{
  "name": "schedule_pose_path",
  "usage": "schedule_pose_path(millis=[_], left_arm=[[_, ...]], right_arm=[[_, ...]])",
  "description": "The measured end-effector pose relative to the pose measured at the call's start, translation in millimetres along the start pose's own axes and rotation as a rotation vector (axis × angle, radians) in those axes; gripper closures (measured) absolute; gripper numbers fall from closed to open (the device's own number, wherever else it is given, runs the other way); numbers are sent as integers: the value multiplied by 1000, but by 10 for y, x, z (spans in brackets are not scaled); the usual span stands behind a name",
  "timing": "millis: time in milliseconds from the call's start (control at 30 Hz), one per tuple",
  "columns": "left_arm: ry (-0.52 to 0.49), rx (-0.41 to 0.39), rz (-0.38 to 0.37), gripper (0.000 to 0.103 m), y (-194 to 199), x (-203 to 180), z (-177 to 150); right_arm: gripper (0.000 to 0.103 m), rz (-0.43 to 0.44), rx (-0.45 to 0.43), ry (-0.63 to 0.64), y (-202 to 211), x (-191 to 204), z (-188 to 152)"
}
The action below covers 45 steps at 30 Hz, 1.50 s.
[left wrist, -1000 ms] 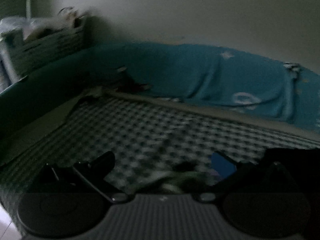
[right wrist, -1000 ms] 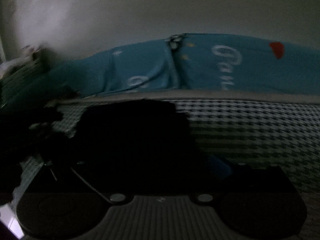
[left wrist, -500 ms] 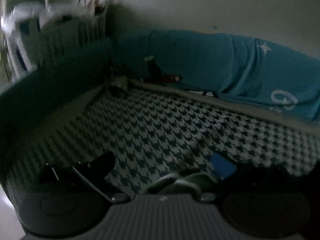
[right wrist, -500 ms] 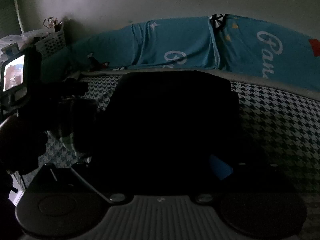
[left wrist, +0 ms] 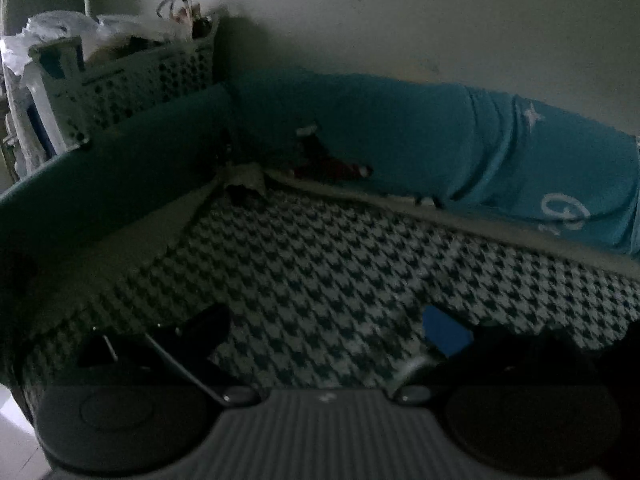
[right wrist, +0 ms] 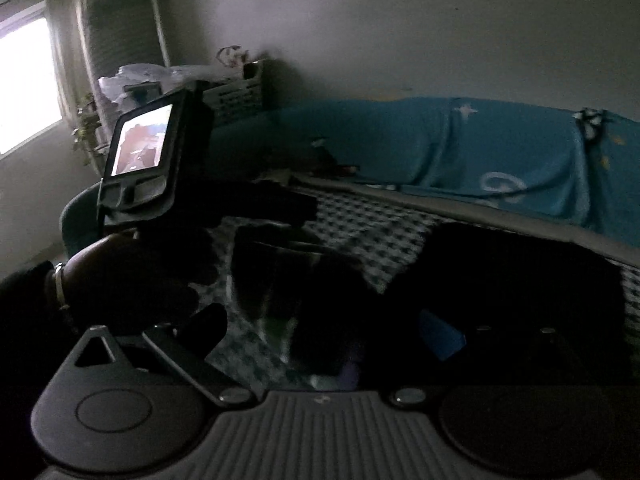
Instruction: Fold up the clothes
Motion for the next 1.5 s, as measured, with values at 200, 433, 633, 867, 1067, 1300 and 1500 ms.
schedule_pose_path(millis=[200,433,633,867,1067,1300,1500], left_arm=[[-61,-72,-103,0,36,-29,109],[105,-12,-185,0,-160,-181,96],[180,-53,-89,0,-276,-145,137],[246,-80,-44,0,-268,45,153],[266,-154,62,0,-13,489,294],[373,-139,94,0,57,989,283],[399,-148,67,0,120,979,319]], right_arm=[[1,31,31,6,-379,196,-14],[1,19,61,-17,-533,211,-93],[1,-17,59,-19,-511,137,-111],[1,-15,41,-15,-433,129,-88],[1,-7,28,-21,-434,122,-46],[1,28,14,15,-411,201,-46],[2,-34,30,30,-480,126,-74]])
Point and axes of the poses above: each gripper's, at about its wrist camera, not at the fingertips, and y roughly against the way its jaws point, x to its left, z to its top, the point moved 9 cm from there along -y, roughly the way its jaws point, and after that the axes turned 4 degrees about -y, right-handed, at the moved point
